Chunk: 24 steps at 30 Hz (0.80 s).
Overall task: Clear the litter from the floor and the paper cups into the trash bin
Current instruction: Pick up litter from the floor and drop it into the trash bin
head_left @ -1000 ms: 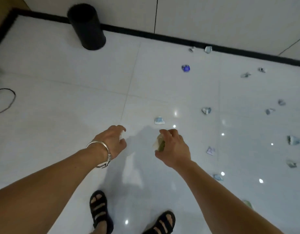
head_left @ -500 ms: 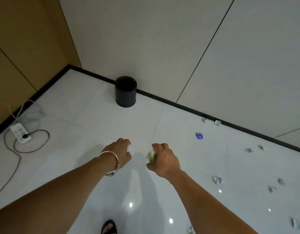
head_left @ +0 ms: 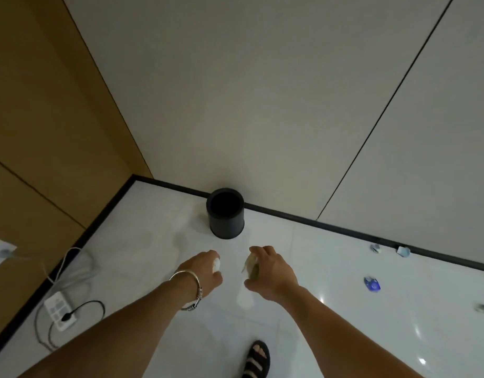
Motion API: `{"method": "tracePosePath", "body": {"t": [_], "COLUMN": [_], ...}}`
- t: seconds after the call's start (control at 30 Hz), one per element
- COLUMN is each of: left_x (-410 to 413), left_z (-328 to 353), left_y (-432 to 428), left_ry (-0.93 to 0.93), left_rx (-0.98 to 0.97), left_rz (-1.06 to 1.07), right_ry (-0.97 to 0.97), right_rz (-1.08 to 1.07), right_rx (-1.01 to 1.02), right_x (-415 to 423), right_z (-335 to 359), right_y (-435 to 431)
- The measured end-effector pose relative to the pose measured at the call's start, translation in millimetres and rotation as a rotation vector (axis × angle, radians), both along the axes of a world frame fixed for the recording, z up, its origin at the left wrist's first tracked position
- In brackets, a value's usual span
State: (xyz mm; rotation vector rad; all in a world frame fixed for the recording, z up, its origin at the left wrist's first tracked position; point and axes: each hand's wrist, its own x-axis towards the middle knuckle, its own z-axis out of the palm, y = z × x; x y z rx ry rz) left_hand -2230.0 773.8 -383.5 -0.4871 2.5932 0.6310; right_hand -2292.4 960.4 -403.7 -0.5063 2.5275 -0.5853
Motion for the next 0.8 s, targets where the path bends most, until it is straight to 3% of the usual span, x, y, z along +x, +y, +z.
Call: {"method": "tracePosePath", "body": {"t": [0.37,0.8], "left_x": [-193.7,-395.3], "left_z": [-51.9,-280.2], "left_y": [-108.5,-238.3], "left_ry": [-0.021,-0.161], "left_rx": [0.143,0.171], "left_rz": [0.070,-0.027], "right_ry": [-0.052,-0.191], "right_rz": [0.020,-0.166], "right_rx": [0.092,0.097], "right_x": [-187.9,-382.6], "right_z": [-41.7,-279.7], "right_y": [-106.5,-250.6]}}
